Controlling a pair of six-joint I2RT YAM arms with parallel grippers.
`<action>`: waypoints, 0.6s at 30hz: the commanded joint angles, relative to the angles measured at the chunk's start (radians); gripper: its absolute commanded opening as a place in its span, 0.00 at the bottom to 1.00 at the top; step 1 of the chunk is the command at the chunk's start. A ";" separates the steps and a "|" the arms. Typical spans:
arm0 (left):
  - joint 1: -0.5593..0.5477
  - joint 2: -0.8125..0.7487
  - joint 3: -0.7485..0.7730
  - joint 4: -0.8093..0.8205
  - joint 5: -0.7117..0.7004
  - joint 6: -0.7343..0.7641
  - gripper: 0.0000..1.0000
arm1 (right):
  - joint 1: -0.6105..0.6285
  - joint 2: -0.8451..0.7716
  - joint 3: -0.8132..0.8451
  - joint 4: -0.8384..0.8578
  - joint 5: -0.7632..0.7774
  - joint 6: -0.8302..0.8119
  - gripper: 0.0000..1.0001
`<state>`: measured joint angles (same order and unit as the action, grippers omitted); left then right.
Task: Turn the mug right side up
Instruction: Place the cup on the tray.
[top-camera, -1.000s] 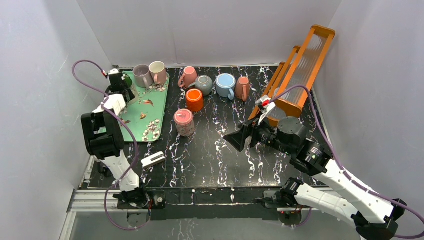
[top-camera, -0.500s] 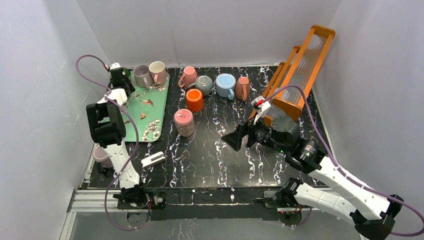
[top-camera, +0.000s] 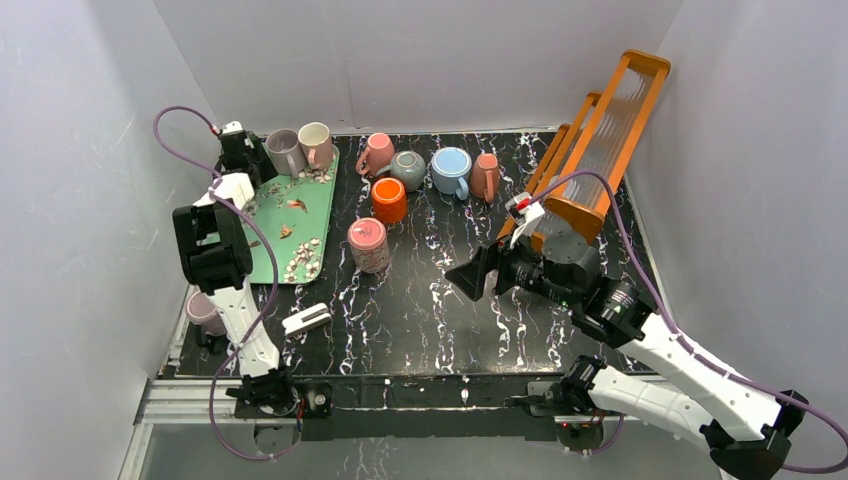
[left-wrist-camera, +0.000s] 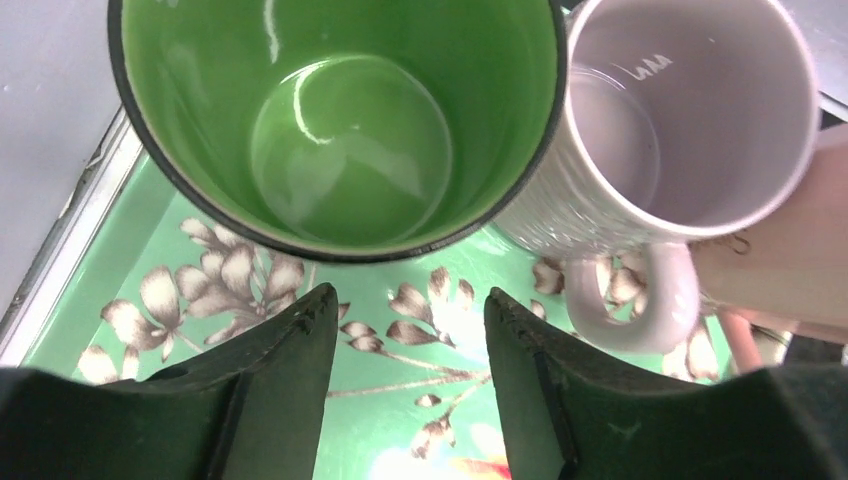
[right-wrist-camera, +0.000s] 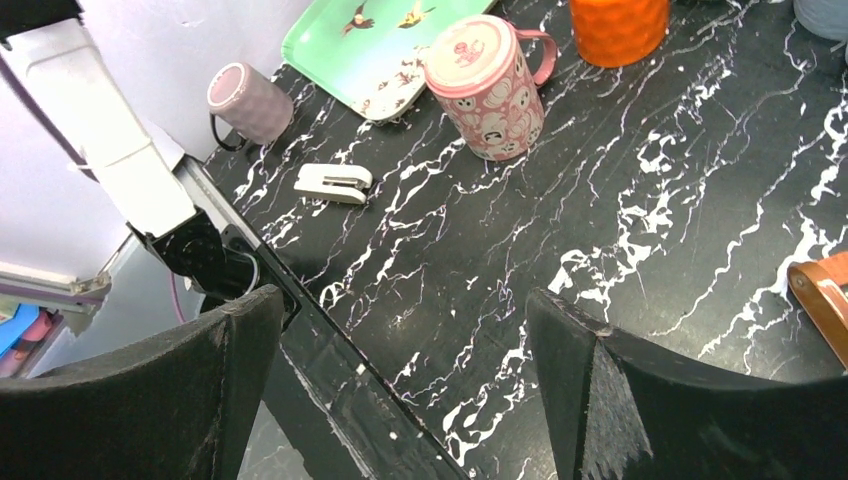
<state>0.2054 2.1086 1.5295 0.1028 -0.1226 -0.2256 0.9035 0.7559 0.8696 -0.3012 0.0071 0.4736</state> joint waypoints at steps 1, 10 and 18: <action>-0.002 -0.182 0.016 -0.092 0.040 -0.036 0.57 | 0.000 0.003 0.058 -0.058 0.045 0.033 0.99; -0.001 -0.456 -0.041 -0.438 0.177 -0.018 0.71 | 0.001 0.061 0.119 -0.142 0.151 0.112 0.99; -0.035 -0.754 -0.231 -0.534 0.292 -0.008 0.97 | 0.001 0.122 0.135 -0.086 0.096 0.079 0.99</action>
<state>0.1989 1.4723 1.3857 -0.3168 0.0837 -0.2440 0.9035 0.8490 0.9485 -0.4423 0.1253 0.5716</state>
